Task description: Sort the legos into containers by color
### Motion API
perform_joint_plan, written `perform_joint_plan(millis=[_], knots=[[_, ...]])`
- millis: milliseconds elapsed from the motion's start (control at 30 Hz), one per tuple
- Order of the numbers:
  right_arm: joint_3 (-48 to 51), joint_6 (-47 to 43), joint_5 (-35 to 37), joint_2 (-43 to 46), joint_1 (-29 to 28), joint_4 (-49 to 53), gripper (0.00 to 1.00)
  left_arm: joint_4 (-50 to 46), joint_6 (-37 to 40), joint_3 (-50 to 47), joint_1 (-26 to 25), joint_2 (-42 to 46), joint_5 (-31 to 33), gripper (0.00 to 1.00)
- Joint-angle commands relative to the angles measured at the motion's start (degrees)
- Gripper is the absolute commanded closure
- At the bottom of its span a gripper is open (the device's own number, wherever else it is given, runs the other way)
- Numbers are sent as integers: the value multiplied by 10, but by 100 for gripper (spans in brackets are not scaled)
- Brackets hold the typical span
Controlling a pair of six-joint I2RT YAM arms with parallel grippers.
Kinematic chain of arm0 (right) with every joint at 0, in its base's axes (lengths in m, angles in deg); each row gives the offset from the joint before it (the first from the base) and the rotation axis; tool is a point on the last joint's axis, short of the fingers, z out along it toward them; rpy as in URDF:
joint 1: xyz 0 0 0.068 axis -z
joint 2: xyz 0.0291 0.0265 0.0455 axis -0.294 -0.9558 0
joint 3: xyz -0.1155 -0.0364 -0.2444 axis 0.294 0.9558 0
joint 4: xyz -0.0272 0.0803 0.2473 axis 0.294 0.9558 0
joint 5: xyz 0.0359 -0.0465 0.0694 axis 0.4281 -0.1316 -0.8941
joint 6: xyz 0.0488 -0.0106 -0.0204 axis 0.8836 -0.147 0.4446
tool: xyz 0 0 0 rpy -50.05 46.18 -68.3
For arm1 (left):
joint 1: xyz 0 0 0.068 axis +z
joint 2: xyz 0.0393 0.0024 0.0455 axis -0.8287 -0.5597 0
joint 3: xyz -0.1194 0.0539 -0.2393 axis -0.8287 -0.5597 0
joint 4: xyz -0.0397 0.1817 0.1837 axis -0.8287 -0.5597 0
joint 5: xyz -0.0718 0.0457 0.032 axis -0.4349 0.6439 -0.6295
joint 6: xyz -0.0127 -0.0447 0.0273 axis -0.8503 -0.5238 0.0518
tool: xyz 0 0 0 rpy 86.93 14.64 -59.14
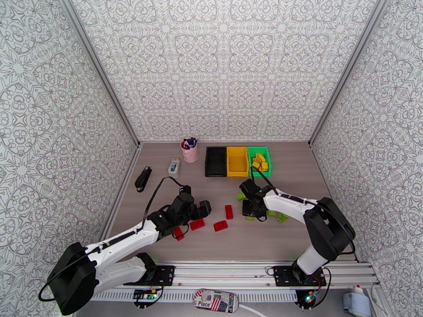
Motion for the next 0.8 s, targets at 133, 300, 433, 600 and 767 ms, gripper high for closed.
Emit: perform_joint_plan(millis=[133,300,433,600,767], knots=[[-101,-27,-23,21,32,31,67,74,24,49,63,-48,-70,1],[-218,-55,-43,-22,75,49,68,65,54,161,96,-141,-120,1],[-350,-76,-54,-92,111,72,68,52,87,259,85,-201,-114,1],[-549,-88,-52,-209,137,135,55,33,115,343,70,-251,-103,1],[-689,-96,-58,-283,148,198,42,18,112,349,64,-248,-97,1]])
